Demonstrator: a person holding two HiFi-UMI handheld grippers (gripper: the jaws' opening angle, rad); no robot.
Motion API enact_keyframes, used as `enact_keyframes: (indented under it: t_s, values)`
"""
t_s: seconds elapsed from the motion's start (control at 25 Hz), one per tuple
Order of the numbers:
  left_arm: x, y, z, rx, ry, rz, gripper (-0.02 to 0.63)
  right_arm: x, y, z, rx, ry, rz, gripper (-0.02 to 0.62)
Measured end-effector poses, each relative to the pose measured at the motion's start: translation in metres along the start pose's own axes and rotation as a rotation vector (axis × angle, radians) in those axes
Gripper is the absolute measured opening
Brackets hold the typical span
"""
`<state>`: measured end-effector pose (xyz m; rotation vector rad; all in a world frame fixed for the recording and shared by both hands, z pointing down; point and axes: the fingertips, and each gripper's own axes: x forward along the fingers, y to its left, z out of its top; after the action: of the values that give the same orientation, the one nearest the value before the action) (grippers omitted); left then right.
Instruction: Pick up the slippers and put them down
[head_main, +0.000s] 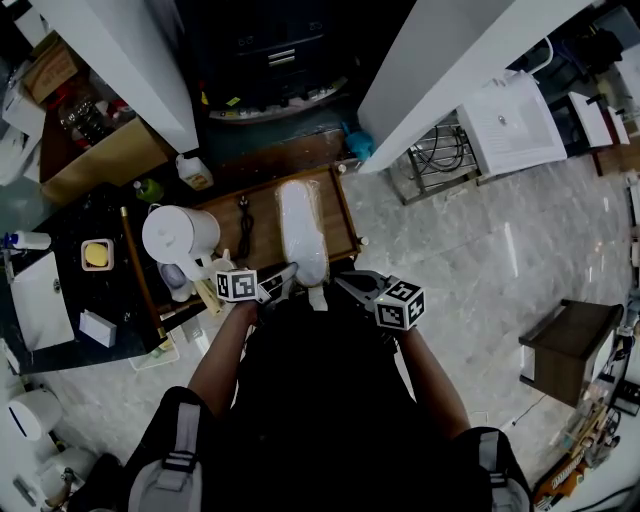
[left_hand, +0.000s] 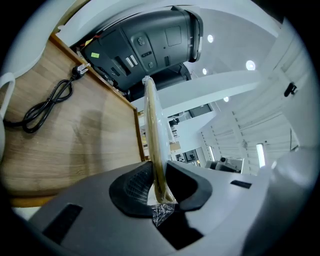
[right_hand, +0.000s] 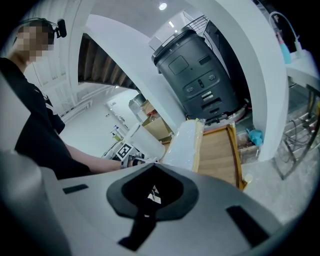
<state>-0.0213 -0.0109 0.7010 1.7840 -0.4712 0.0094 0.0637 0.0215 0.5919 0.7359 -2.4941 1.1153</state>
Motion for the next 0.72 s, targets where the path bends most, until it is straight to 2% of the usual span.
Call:
enact_keyframes:
  t_s: [0.36, 0.52, 0.72]
  values:
    - [-0.023, -0.017, 0.003, 0.016, -0.043, -0.006, 0.083, 0.000, -0.001, -0.003, -0.003, 0.001, 0.001, 0.008]
    - [-0.032, -0.016, 0.004, 0.042, -0.047, 0.021, 0.083, 0.002, 0.000, -0.004, -0.004, 0.002, 0.004, 0.008]
    - [-0.037, -0.027, 0.005, 0.053, -0.052, 0.012, 0.083, 0.002, 0.002, -0.006, -0.004, -0.002, 0.014, 0.008]
